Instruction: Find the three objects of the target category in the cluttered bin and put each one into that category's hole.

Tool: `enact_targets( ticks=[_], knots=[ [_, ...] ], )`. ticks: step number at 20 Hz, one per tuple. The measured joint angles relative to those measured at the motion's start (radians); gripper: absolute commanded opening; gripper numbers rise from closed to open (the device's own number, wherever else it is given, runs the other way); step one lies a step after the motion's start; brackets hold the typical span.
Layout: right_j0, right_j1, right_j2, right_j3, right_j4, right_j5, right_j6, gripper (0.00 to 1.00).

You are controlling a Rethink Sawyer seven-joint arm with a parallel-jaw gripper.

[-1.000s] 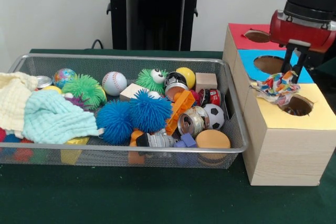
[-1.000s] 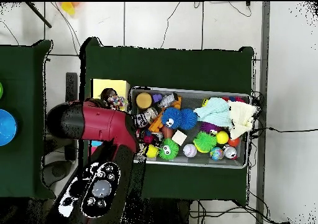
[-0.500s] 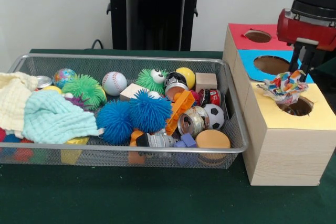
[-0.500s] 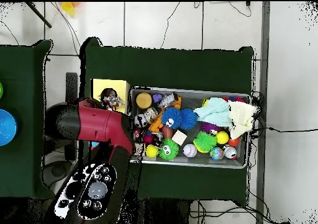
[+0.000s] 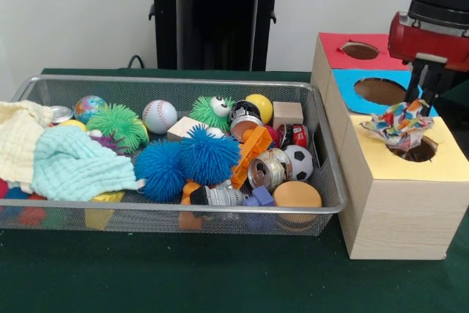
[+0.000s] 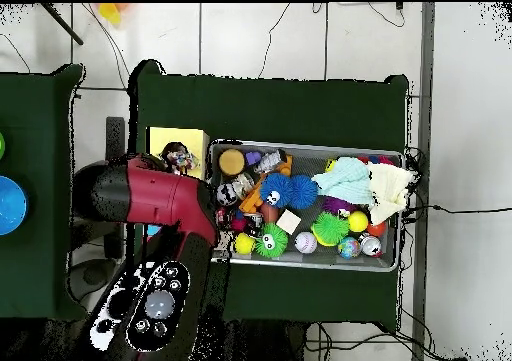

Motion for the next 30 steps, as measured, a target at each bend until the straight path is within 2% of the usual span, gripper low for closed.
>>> enact_targets(
  ticks=[11, 30],
  knots=[
    [-0.024, 0.004, 0.0, -0.023, 0.002, 0.0, 0.0, 0.0],
    [-0.024, 0.035, 0.005, -0.078, 0.019, 0.0, 0.0, 0.0]
  ],
)
